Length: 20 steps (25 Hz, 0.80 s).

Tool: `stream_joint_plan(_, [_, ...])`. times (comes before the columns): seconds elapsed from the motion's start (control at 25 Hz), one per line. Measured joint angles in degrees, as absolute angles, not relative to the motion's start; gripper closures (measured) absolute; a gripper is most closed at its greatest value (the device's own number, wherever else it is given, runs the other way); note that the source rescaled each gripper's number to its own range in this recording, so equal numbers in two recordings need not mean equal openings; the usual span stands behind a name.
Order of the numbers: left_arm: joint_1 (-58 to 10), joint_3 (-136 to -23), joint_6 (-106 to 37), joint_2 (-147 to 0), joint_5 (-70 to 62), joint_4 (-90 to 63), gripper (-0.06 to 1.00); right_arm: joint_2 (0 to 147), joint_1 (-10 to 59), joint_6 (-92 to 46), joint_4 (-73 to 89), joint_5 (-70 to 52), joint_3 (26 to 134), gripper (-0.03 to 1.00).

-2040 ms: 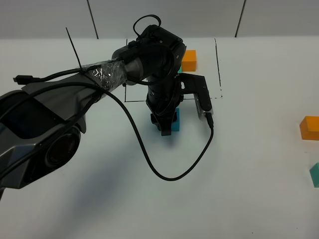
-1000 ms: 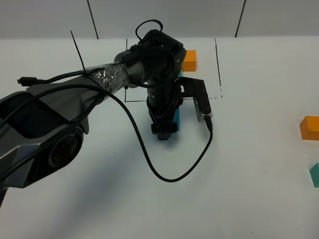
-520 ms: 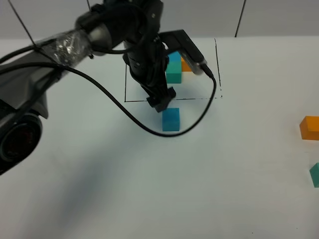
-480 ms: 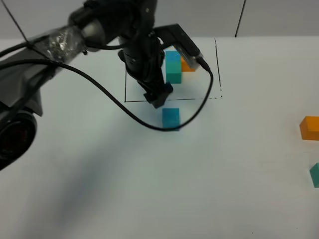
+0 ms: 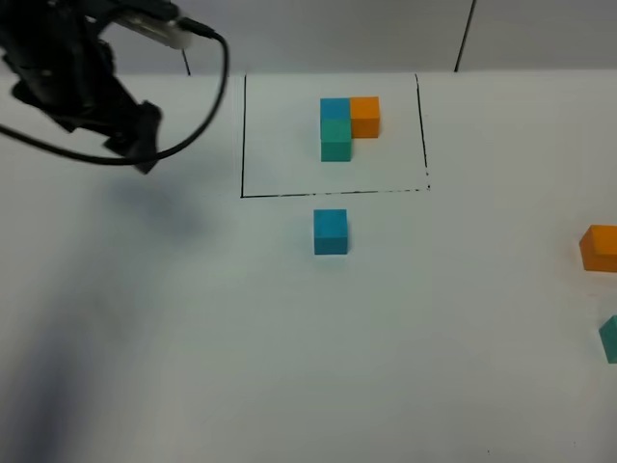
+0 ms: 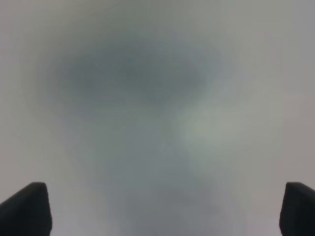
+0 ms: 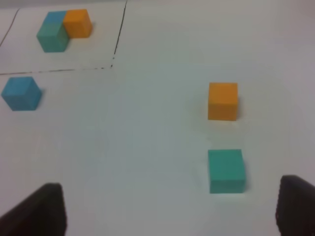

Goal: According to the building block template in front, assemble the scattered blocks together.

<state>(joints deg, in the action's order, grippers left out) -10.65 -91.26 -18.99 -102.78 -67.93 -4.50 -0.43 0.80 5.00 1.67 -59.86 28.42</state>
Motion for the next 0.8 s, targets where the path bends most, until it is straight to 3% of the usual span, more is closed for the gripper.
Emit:
stream_joint_plan(0.2, [-6.23,-76.44,-14.80,-83.29,-62.17,-3.41,-0.03,-0.43,0.80,5.05,1.67,-59.86,28.42,0.23])
stream_joint_plan(0.48, [-6.18,-57.78,-1.82,-56.85,-55.91,0.00,0.00,-0.43,0.80,5.05,1.67,-59.86,28.42,0.23])
stream_joint_plan(0.8, [-6.18,-43.59,0.00,-32.42,-54.91,-0.32,0.05,-0.43,0.80,5.05,1.67,-59.86,28.42,0.23])
